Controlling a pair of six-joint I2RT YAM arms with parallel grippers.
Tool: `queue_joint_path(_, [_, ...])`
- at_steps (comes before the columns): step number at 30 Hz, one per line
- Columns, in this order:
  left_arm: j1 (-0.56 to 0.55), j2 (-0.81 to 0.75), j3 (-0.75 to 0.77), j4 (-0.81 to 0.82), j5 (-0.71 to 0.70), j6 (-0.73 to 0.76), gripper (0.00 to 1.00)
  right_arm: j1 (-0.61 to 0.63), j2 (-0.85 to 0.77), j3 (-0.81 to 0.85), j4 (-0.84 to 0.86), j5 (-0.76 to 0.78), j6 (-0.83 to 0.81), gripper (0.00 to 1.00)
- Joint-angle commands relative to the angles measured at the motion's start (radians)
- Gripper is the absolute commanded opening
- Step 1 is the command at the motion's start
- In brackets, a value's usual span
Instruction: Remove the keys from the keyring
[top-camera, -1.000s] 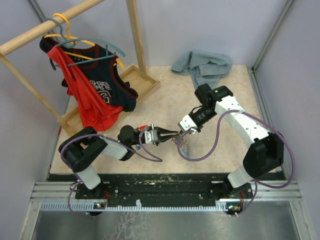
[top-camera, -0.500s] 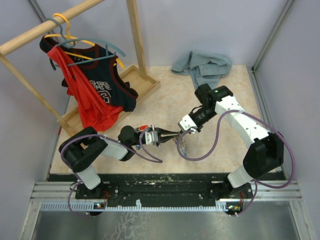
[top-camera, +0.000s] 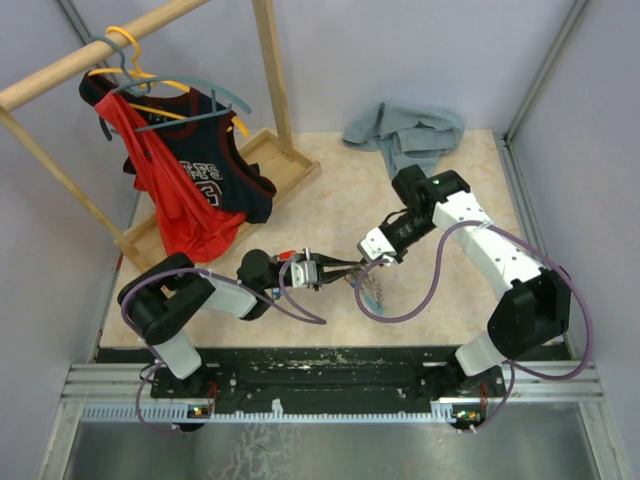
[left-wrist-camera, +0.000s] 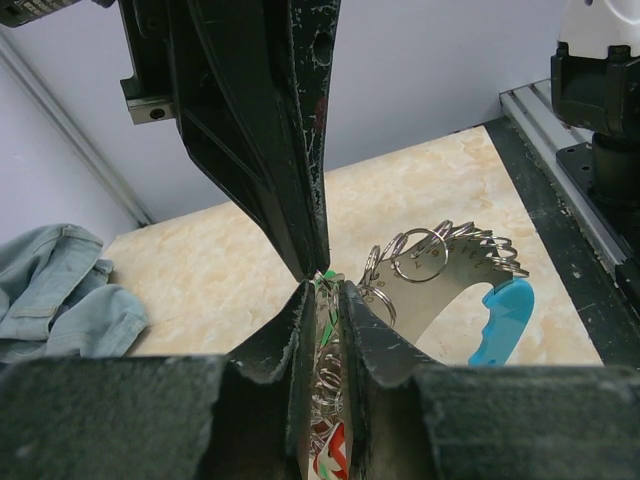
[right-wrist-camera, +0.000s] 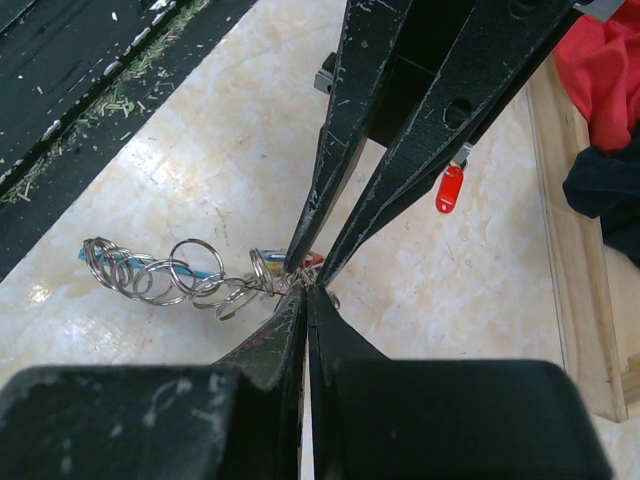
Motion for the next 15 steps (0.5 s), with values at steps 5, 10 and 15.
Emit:
queue_joint_path(5, [-0.008,-0.011,0.031,0.011,0.022,0.019,0.20,-0.014,-0.060,0.058,-0.012,-0.052,0.008,0.00])
queue_joint_path(10, [-0.009,-0.012,0.035,-0.004,0.019,0.025,0.20,-0.019,-0.065,0.063,-0.015,-0.052,0.009,0.00])
queue_joint_path(15, [-0.012,-0.011,0.041,-0.023,0.016,0.030,0.20,-0.025,-0.070,0.066,-0.017,-0.053,0.010,0.00])
